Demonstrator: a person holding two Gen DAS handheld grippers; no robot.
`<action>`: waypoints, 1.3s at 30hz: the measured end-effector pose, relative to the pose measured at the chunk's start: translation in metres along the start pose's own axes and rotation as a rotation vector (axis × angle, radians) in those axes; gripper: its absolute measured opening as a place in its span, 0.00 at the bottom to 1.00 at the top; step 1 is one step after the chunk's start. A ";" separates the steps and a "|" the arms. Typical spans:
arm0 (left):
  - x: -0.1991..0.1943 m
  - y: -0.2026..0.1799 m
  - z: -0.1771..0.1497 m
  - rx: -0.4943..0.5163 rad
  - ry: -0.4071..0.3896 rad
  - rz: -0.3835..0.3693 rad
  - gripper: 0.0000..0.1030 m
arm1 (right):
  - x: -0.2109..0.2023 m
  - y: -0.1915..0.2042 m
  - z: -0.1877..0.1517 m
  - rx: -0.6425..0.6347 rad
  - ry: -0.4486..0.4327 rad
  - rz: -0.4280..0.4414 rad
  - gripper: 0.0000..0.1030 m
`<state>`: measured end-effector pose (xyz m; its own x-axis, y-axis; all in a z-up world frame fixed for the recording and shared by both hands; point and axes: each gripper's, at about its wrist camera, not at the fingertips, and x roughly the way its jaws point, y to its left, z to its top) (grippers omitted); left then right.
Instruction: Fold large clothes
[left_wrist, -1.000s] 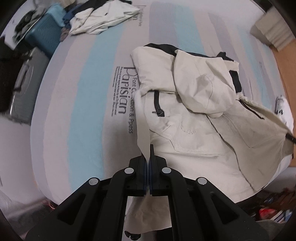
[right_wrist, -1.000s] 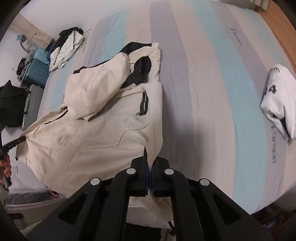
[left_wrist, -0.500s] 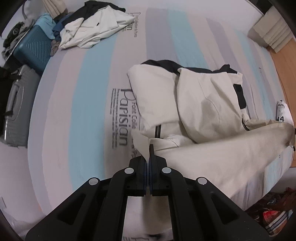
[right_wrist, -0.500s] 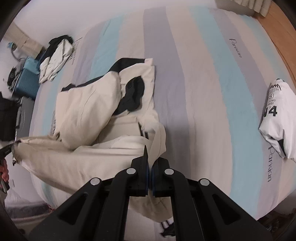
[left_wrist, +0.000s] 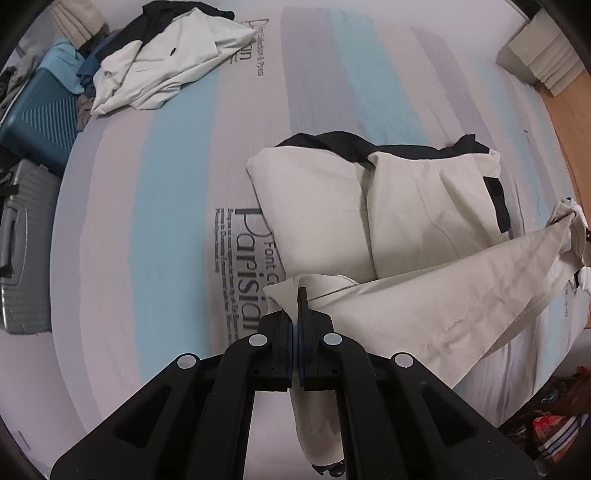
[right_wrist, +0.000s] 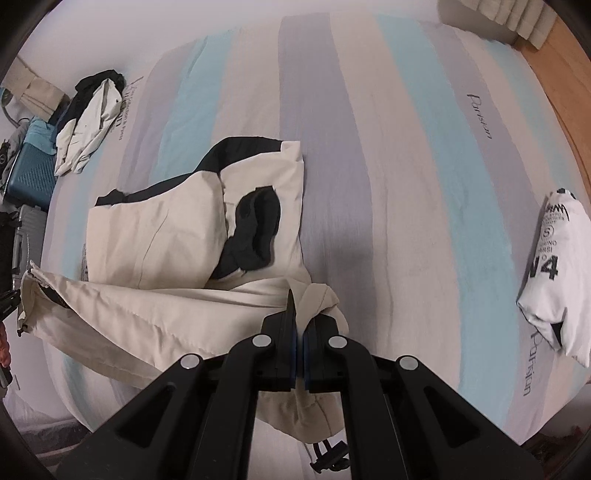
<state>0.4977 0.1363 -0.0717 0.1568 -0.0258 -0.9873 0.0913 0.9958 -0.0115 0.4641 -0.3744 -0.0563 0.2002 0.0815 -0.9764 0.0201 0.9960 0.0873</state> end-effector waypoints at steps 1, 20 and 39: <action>0.003 0.000 0.006 0.006 -0.001 0.004 0.00 | 0.004 0.001 0.007 -0.004 0.002 -0.006 0.01; 0.074 0.017 0.084 0.011 0.050 0.022 0.00 | 0.078 0.023 0.092 -0.016 0.030 -0.050 0.01; 0.154 0.038 0.121 -0.080 0.139 0.014 0.01 | 0.151 0.037 0.140 -0.044 0.065 -0.073 0.01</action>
<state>0.6440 0.1597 -0.2050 0.0198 -0.0046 -0.9998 0.0104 0.9999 -0.0044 0.6324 -0.3302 -0.1731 0.1354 0.0098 -0.9907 -0.0108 0.9999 0.0084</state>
